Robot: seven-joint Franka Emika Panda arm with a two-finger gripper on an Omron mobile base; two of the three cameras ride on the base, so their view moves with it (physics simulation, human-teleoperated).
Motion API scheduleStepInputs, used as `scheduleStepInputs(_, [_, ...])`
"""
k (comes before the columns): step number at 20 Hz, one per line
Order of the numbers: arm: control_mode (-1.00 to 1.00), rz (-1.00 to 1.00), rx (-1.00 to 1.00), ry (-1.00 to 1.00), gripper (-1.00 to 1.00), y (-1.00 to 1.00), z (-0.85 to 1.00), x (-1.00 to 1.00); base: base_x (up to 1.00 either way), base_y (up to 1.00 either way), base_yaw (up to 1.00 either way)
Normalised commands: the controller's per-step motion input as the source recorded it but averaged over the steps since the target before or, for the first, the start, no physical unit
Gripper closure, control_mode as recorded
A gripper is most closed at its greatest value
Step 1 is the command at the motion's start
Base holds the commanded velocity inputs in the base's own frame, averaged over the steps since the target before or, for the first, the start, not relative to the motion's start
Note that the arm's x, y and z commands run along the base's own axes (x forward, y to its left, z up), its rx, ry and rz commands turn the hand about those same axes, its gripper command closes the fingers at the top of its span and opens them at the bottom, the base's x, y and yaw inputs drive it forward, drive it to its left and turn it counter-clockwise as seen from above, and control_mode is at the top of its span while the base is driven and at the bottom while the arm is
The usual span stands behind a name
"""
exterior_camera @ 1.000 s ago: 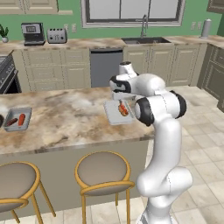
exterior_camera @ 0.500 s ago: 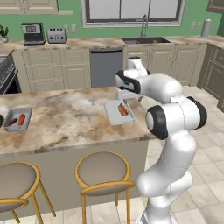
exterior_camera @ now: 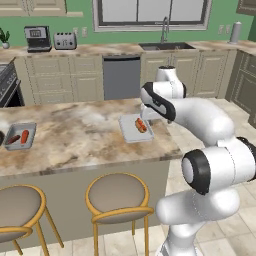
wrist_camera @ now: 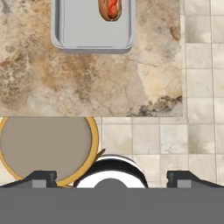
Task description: Place one cooked food and one vegetable from the large plate to each tupperware container.
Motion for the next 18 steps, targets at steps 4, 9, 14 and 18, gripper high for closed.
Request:
scheduleStepInputs(4, [-1.0, 0.0, 0.01, 0.0, -1.0, -0.04, 0.0, -0.02, 0.0, 0.0, 0.0])
scheduleStepInputs(9, [-1.0, 0.0, 0.0, 0.0, -1.0, 0.0, 0.0, 0.0, 0.0, 0.0, 0.0])
scheduleStepInputs(14, [1.0, 0.0, 0.0, 0.0, -1.0, 0.0, 0.0, 0.0, -0.09, 0.0, 0.0])
scheduleStepInputs(18, [1.0, 0.0, 0.0, 0.0, -1.0, 0.0, 0.0, 0.0, -0.62, 0.14, 0.0])
